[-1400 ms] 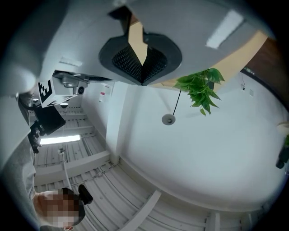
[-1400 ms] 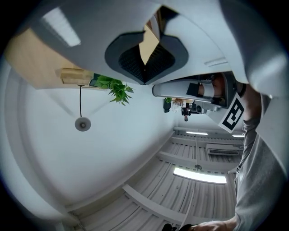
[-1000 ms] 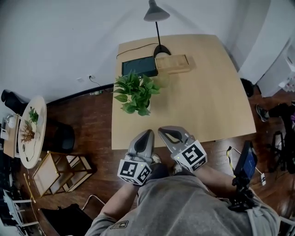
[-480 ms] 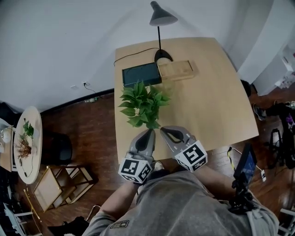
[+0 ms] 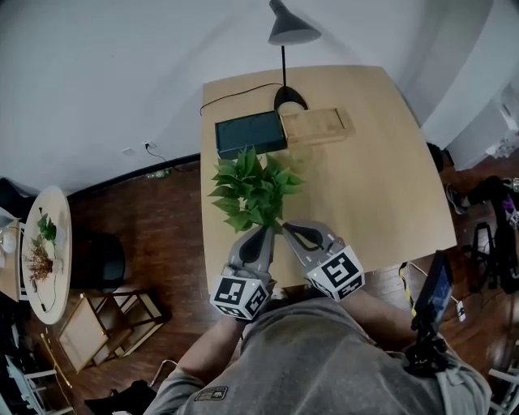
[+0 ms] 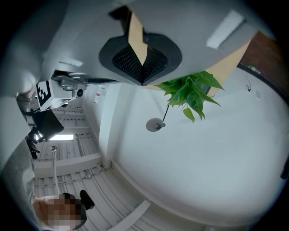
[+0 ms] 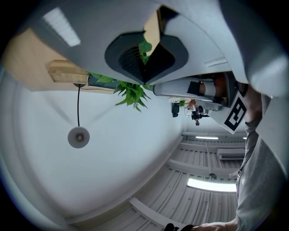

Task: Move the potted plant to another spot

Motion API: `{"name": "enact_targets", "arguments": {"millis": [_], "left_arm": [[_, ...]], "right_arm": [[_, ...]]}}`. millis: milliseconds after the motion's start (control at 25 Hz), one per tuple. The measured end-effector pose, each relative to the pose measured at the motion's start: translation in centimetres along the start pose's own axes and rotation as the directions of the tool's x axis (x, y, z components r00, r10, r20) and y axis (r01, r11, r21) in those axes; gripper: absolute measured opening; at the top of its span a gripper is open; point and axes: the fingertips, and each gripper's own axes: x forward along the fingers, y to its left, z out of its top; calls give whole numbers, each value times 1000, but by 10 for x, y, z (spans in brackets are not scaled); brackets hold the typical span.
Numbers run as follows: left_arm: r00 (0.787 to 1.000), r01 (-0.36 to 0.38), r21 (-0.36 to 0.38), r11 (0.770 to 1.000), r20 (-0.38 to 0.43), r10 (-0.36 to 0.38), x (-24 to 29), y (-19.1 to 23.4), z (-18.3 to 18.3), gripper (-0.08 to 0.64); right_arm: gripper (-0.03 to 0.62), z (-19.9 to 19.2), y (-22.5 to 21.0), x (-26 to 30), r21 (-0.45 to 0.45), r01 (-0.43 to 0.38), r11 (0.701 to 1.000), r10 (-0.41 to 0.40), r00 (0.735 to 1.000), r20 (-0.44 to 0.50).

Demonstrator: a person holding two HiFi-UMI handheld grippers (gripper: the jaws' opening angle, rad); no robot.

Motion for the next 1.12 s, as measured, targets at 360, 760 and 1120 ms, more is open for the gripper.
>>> {"name": "enact_targets", "arguments": {"millis": [360, 760, 1120], "left_arm": [[996, -71, -4, 997, -59, 71, 8, 17, -28, 0], [968, -178, -41, 983, -186, 167, 7, 51, -96, 0], [947, -226, -78, 971, -252, 200, 4, 67, -141, 0]], "right_arm": [[6, -20, -10, 12, 16, -50, 999, 51, 998, -39], [6, -80, -22, 31, 59, -77, 995, 85, 987, -136], [6, -135, -25, 39, 126, -71, 990, 97, 972, -215]]}}
